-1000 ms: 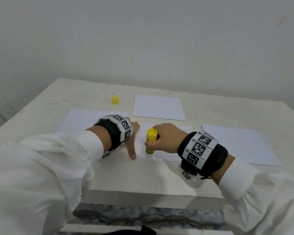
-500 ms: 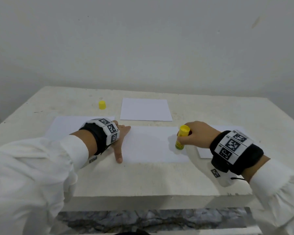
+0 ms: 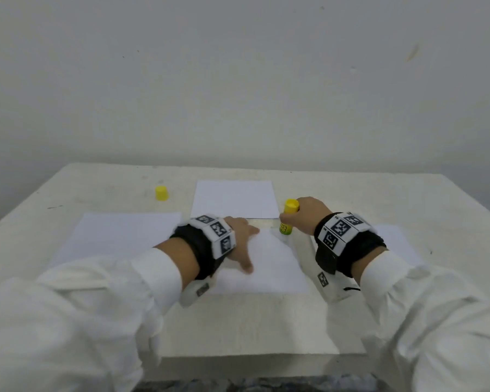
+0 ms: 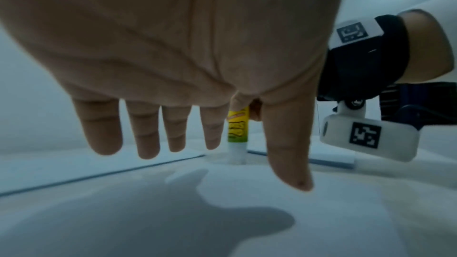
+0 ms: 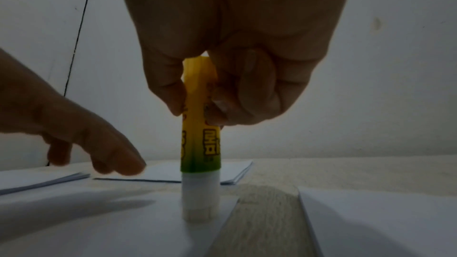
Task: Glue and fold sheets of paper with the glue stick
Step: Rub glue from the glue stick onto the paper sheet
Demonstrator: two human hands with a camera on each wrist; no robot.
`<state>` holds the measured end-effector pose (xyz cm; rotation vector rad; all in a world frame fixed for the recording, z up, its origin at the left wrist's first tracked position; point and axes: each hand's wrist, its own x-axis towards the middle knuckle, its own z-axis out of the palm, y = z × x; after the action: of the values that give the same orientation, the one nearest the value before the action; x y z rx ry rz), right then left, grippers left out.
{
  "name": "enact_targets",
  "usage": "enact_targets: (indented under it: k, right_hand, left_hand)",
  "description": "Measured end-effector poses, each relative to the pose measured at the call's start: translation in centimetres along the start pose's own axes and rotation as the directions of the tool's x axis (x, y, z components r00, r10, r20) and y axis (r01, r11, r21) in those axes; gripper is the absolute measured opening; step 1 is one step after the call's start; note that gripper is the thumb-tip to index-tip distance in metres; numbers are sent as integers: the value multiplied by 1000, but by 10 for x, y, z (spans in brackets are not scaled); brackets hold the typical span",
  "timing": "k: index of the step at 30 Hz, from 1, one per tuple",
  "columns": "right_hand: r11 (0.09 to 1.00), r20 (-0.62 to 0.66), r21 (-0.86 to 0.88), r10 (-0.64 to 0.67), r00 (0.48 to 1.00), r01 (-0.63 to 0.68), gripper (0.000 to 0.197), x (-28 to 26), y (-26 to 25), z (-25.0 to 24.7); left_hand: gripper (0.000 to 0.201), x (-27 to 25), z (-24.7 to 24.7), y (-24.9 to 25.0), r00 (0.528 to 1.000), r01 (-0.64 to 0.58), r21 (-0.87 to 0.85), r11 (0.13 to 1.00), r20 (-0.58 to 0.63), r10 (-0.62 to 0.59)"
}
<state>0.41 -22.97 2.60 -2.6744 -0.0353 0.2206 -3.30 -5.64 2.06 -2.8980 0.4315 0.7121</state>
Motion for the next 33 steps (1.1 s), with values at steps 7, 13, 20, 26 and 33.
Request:
enact_targets:
  k: [7,13,20,26,33]
  right_hand:
    - [994,71,-38,-99,993,102,34,-6,4,-5]
    - [977,173,-42,-201,964,211,30,-43,16,-10]
    - [974,281,-59,-195,940,220,25,-72,24,-18]
    - [848,168,529,-111,980,5,19,-40,36,-49]
    - [831,4,554,63,998,-55,43,32,24,-14]
  left_hand:
    - [93,26,5,37,998,28,20,999,63,-29]
    - [87,26,4,39,997,42,39,998,64,-44]
    - [95,23,4,37,998,38,29,999,58,-39]
    - [97,21,5,32,999,8,-30,1000,35,-7]
    - [86,19,8,31,999,2,-183,983,-42,-10]
